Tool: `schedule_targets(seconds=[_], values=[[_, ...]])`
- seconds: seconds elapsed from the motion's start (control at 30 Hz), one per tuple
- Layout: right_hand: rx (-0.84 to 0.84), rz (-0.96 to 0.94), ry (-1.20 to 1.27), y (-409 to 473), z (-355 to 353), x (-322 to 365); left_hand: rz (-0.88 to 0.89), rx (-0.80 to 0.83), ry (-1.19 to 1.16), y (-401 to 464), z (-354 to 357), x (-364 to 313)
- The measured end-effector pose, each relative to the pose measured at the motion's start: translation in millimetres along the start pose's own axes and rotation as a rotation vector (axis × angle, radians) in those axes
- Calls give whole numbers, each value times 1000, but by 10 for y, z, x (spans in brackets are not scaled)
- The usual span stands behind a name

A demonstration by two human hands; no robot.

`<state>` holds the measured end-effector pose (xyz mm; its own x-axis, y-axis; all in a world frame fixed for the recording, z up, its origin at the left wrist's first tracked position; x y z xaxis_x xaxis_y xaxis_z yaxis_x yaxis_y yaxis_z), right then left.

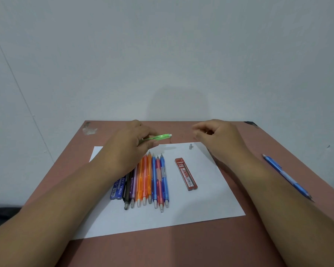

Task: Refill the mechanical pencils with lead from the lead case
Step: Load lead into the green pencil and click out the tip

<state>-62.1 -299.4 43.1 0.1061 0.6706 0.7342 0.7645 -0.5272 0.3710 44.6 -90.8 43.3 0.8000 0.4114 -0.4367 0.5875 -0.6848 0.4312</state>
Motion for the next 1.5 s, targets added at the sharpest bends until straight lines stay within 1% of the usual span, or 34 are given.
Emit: schedule_targets(seconds=[0.1,0.17,0.23,0.33,0.4,0.5,0.63,0.73,0.87,1.0,1.23,1.5], values=[[73,-85,104,-159,103,257,6,-25,-6,-3,-25,-31],[156,-88,128,-251,215,357,10,-35,-1,0,-28,-45],[192,-104,159,-283,291,417,10,-39,-8,1,-21,-52],[177,-133,159,-270,319,455,14,-29,-16,9,0,-70],[146,-120,170,-246,298,434,14,-22,-13,14,9,-72],[79,-66,238,-169,217,328,-8,-51,-20,16,-27,-12],[14,34,301,-32,122,109,-79,-96,-39,13,-90,108],[4,81,262,48,106,-48,-101,-109,-51,15,-91,137],[16,136,135,114,122,-245,-111,-112,-56,5,-81,170],[47,184,95,137,152,-376,-115,-95,-43,-2,-64,174],[130,197,-98,169,245,-437,-129,-31,-47,5,-10,161],[143,169,-115,180,257,-430,-138,0,-64,3,19,176]])
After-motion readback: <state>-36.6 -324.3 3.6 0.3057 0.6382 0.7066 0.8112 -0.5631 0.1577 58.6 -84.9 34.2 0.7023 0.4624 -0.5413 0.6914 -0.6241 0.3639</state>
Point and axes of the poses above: each hand's wrist, its own y-axis towards the middle knuckle, its own z-axis out of the palm, x = y × z, the point moved 8 cm from there along y, towards the middle knuckle
